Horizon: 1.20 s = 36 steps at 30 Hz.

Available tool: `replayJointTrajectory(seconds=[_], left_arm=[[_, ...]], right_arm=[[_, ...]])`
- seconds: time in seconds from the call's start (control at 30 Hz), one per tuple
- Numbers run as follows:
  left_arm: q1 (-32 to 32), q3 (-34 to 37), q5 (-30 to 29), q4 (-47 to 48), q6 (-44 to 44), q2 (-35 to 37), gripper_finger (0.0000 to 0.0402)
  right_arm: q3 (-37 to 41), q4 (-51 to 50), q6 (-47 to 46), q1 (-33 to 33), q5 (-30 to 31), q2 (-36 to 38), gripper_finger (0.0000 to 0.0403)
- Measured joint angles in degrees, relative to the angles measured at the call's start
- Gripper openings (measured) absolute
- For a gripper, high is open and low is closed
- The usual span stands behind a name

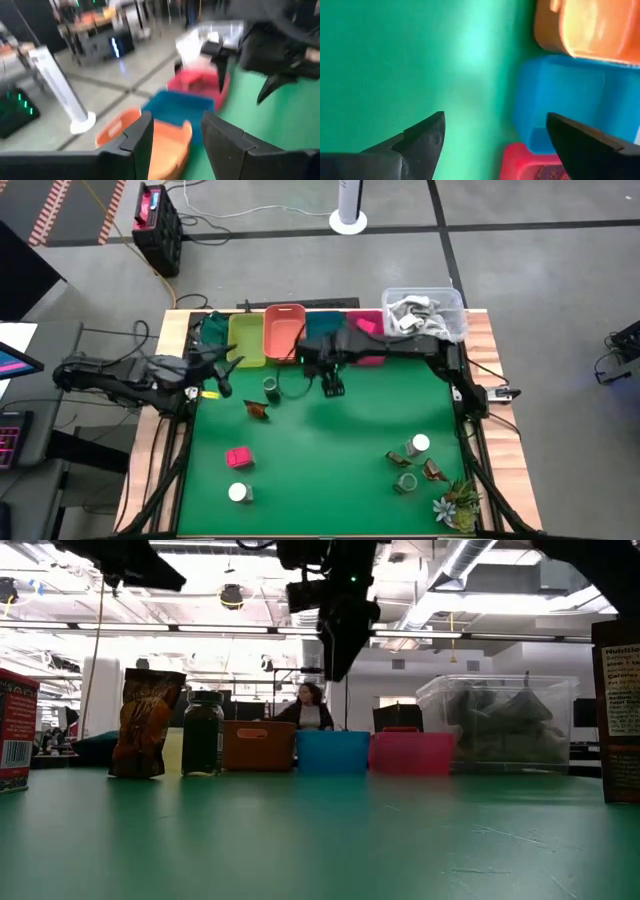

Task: Sort spices by type
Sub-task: Put the red spice can into the red bin

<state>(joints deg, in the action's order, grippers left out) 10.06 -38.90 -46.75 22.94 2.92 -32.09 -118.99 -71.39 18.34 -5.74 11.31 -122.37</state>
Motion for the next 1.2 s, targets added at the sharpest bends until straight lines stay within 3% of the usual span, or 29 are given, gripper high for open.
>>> replayJointTrajectory(seconds=[0.13, 0.4, 0.57, 0.7, 0.87, 1.2], left_arm=[[3.99, -3.3, 1.21, 2.81, 2.01, -6.97, 0.0149], [18.33, -10.52, 3.89, 5.58, 2.37, -18.67, 0.0148], [24.75, -10.85, 17.74, 12.34, 9.07, -22.17, 0.0148], [26.43, -10.85, 25.27, 15.41, 24.7, -22.89, 0.0148], [27.12, -10.88, 28.74, 15.68, 43.15, -24.63, 0.0148], [32.25, -10.88, 29.28, 19.97, 52.61, -34.94, 0.0195]], right_arm=[[9.92, 10.02, -0.49, 4.03, 0.84, 5.24, 0.0352], [39.83, 31.62, -9.21, 5.92, 0.83, 24.07, 0.0319], [51.96, 44.38, -12.94, 7.3, 1.05, 31.78, 0.0318], [54.22, 52.54, -12.07, 9.13, 4.24, 33.48, 0.0318], [53.78, 55.84, -11.0, 10.73, 7.37, 33.05, 0.0317], [53.69, 56.22, -11.42, 11.39, 8.54, 33.07, 0.0317]])
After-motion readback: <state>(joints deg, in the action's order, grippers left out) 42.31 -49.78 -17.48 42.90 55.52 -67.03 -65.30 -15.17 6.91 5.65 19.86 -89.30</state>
